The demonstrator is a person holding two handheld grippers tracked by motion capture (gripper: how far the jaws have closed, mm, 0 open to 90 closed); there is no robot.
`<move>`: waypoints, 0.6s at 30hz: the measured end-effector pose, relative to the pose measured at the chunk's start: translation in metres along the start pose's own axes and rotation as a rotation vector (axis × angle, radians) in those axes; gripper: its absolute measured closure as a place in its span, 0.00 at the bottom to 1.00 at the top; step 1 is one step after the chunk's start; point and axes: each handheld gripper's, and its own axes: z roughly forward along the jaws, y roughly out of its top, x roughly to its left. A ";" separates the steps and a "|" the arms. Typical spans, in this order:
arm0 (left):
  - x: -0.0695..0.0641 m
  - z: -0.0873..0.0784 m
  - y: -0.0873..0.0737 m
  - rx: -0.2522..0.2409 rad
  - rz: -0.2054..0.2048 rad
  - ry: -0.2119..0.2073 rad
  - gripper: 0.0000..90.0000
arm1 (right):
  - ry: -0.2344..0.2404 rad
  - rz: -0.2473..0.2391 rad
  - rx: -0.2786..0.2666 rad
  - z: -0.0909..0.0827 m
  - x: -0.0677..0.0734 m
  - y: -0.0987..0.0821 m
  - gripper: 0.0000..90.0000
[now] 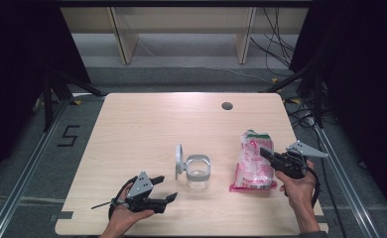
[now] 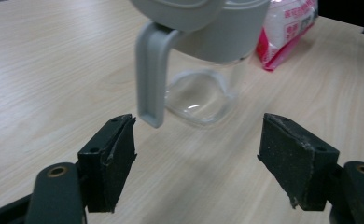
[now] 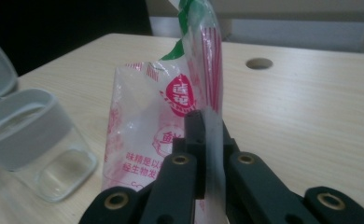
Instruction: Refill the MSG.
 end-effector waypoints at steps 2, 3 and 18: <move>-0.003 -0.001 0.001 -0.014 -0.002 0.026 0.30 | 0.017 -0.028 0.001 0.000 0.000 0.002 1.00; -0.003 -0.001 0.001 -0.022 -0.008 0.033 0.30 | 0.017 -0.022 0.003 -0.002 0.004 0.003 1.00; -0.044 0.031 0.003 -0.068 0.013 -0.003 0.32 | 0.053 -0.154 -0.055 -0.009 0.039 0.027 1.00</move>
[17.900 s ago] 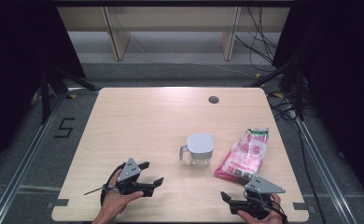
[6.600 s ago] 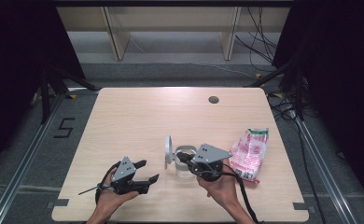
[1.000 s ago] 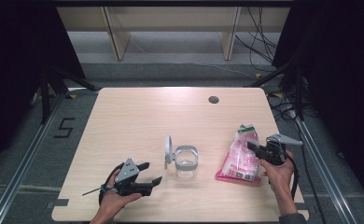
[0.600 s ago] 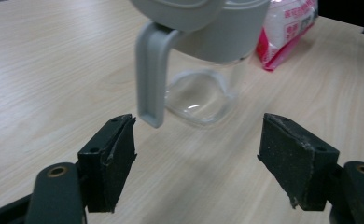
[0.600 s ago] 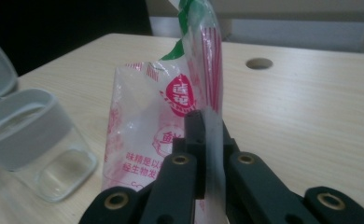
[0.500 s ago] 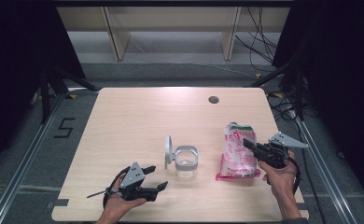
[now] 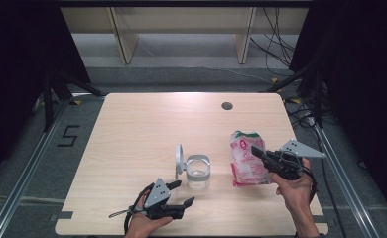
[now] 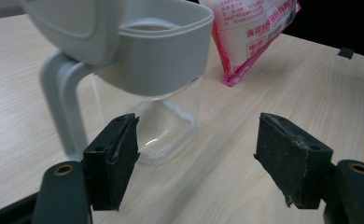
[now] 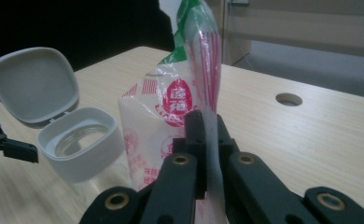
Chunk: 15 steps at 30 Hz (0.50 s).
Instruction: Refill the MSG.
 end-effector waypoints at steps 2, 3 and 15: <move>-0.007 0.010 0.000 -0.002 0.000 -0.014 0.32 | -0.006 0.002 0.000 -0.003 0.006 0.006 1.00; -0.010 0.014 0.000 -0.006 -0.007 -0.021 0.32 | -0.004 -0.013 -0.010 -0.003 0.006 0.008 1.00; -0.042 0.052 0.014 -0.008 0.045 -0.067 0.29 | 0.011 -0.037 -0.051 -0.013 0.021 0.022 1.00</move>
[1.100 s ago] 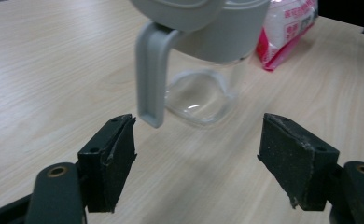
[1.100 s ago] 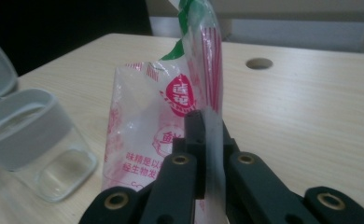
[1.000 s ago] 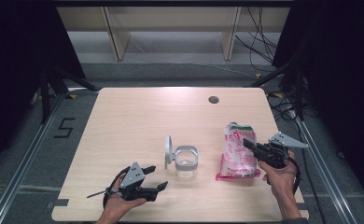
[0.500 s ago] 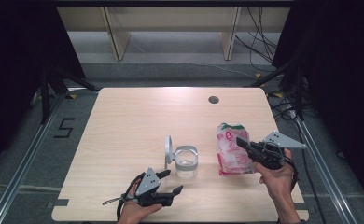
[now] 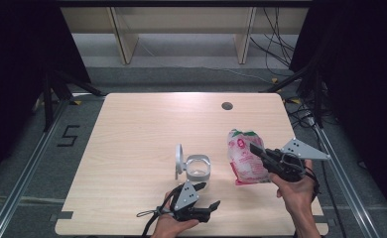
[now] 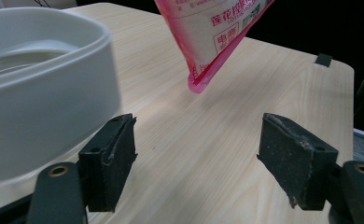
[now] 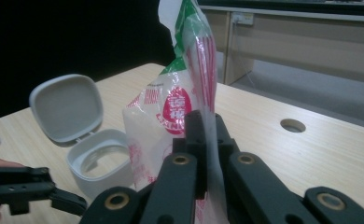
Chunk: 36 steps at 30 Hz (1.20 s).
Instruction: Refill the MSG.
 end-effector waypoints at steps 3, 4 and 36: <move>-0.007 0.009 0.006 -0.009 0.018 -0.004 0.29 | 0.036 0.031 0.004 -0.002 0.007 0.003 1.00; -0.011 0.014 0.009 -0.016 0.012 -0.012 0.28 | 0.054 0.000 0.002 -0.002 0.009 0.006 1.00; -0.020 0.061 0.019 -0.051 0.056 0.101 0.74 | 0.123 -0.001 -0.043 -0.003 0.030 0.022 1.00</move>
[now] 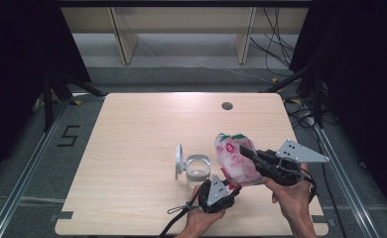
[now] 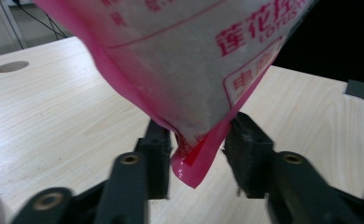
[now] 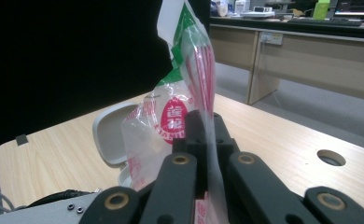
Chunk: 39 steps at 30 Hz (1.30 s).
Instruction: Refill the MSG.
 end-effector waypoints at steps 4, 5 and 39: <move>0.000 -0.002 0.001 -0.007 0.000 -0.001 0.80 | -0.008 -0.001 -0.012 0.001 0.000 0.003 1.00; 0.000 -0.003 0.001 -0.016 0.007 -0.001 0.81 | -0.020 -0.002 -0.002 0.000 0.001 0.004 1.00; -0.016 -0.005 -0.008 -0.107 -0.098 0.061 0.85 | 0.015 -0.010 0.030 0.038 0.013 0.018 1.00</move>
